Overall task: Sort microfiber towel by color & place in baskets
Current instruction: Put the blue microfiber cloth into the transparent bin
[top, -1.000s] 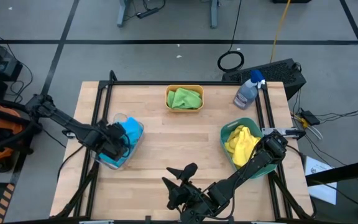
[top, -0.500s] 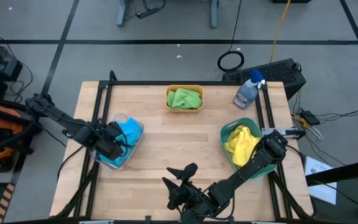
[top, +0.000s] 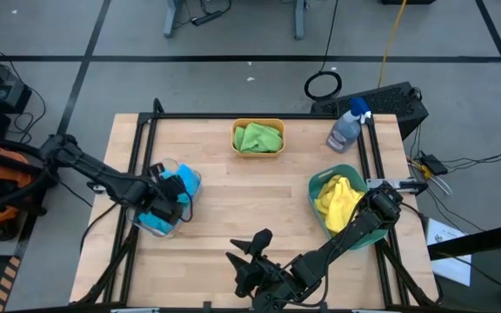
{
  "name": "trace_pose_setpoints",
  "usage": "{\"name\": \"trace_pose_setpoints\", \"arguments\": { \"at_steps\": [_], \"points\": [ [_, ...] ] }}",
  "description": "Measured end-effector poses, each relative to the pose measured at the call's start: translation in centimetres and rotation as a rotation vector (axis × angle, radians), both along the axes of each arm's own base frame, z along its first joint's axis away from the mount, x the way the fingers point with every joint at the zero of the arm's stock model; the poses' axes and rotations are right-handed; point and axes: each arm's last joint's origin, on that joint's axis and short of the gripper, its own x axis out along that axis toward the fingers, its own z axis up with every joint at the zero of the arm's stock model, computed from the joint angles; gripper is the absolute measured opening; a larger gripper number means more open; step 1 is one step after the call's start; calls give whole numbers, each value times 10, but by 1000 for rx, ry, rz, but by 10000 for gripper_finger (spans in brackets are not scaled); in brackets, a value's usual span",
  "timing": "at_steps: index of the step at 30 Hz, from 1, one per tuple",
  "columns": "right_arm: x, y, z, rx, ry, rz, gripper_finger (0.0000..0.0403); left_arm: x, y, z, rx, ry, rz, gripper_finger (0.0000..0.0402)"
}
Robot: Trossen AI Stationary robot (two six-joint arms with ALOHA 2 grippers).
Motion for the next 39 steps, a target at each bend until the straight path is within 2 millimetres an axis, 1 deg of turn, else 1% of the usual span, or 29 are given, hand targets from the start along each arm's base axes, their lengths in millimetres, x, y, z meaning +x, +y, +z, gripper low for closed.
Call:
{"name": "trace_pose_setpoints", "arguments": {
  "at_steps": [1, 3, 6, 9, 11, 13, 17, 21, 24, 29, 36, 39],
  "points": [
    [0, 0, 0, 0, 0, -1, 180, 3, 1, -5, -3, -4, -1, 24],
    [0, 0, 0, -1, 2, -1, 165, 6, 3, -17, -1, 3, 13, 9],
    [0, 0, 0, -2, 2, -1, 142, 6, 9, -35, 3, 52, 72, 14],
    [0, -1, -1, -8, 11, -1, 120, 2, 14, -50, -29, 121, 149, 16],
    [0, -1, -1, -11, 13, 0, 107, 1, 16, -56, -45, 149, 167, 16],
    [0, -1, -1, -12, 14, 0, 95, 3, 16, -58, -50, 143, 168, 17],
    [0, -1, -1, -13, 16, 0, 77, 7, 13, -54, -71, 110, 149, 17],
    [-1, -1, -1, -14, 16, 1, 61, 8, 7, -43, -102, 80, 128, 18],
    [-1, -1, -2, -20, 25, 0, 52, 6, 2, -33, -123, 38, 105, 28],
    [-3, 0, -3, -20, 41, 14, 38, -4, -2, -13, -90, -8, 66, 71],
    [-4, 0, -2, -12, 70, 49, 18, -23, -5, 1, -111, -59, 34, 138],
    [-9, -3, 6, -19, 92, 58, 8, -29, -6, 6, -130, -100, 5, 158]
  ]
}}
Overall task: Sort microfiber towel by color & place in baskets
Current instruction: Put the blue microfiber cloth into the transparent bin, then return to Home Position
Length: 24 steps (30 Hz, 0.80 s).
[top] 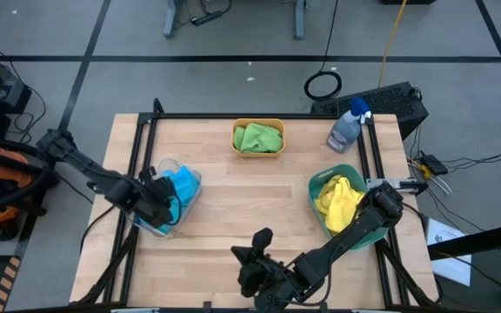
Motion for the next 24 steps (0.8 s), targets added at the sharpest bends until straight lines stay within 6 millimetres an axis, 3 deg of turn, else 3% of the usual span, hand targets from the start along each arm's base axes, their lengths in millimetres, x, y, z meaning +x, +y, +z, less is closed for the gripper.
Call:
{"name": "trace_pose_setpoints", "arguments": {
  "at_steps": [7, 13, 19, 24],
  "points": [
    [-30, -24, 47, 40, 123, 94, 1, 13, -14, 22, 161, -350, -282, 163],
    [-58, -48, 80, 130, 157, 60, 1, 30, -34, 42, 176, -571, -501, 163],
    [-74, -47, 81, 152, 209, 61, 1, 31, -46, 50, 178, -669, -569, 148],
    [-89, -40, 65, 158, 231, 68, 0, 24, -60, 42, 142, -727, -636, 78]
  ]
}}
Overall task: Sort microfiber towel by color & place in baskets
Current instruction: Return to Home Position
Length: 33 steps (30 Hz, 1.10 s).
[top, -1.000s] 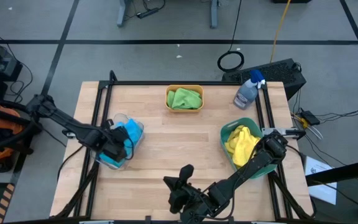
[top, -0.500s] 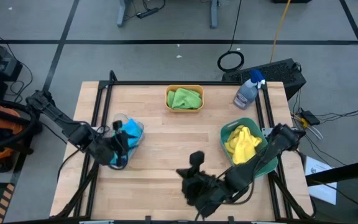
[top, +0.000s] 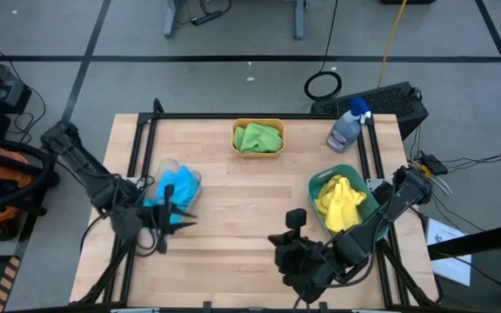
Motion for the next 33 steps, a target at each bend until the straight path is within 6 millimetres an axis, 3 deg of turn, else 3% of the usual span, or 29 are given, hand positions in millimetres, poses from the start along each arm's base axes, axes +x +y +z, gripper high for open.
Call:
{"name": "trace_pose_setpoints", "arguments": {
  "at_steps": [5, 12, 17, 25, 33],
  "points": [
    [-26, -3, -19, 49, -34, 19, 0, -9, -13, -5, 3, -37, -91, 8],
    [-69, -35, -47, 198, -206, 100, 0, -19, -13, 0, 27, -82, -98, 16],
    [-89, -63, -70, 289, -341, 214, 0, -18, -9, 3, 38, -99, -80, 17],
    [-106, -96, -96, 371, -454, 301, 0, -5, -6, -8, 23, -171, -150, 17],
    [-116, -107, -110, 363, -440, 309, 0, 9, 9, -29, -41, -227, -253, 17]
  ]
}}
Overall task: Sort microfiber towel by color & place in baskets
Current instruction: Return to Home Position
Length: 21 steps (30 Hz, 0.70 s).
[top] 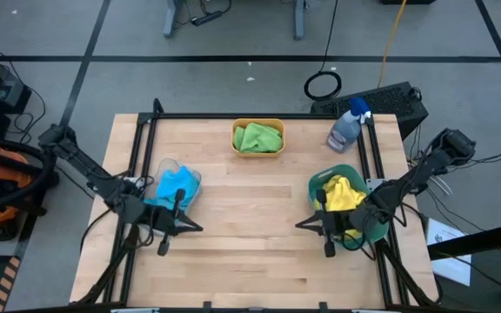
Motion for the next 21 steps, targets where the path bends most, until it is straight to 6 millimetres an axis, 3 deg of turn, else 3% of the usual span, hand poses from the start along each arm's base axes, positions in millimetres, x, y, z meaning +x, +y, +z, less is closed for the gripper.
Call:
{"name": "trace_pose_setpoints", "arguments": {
  "at_steps": [9, 21],
  "points": [
    [-24, -16, -24, 54, -80, 29, 0, 1, 20, -22, 15, 57, -15, 17],
    [-62, -43, -43, 131, -183, 33, 0, -27, 49, -42, -60, 2, 30, 17]
  ]
}}
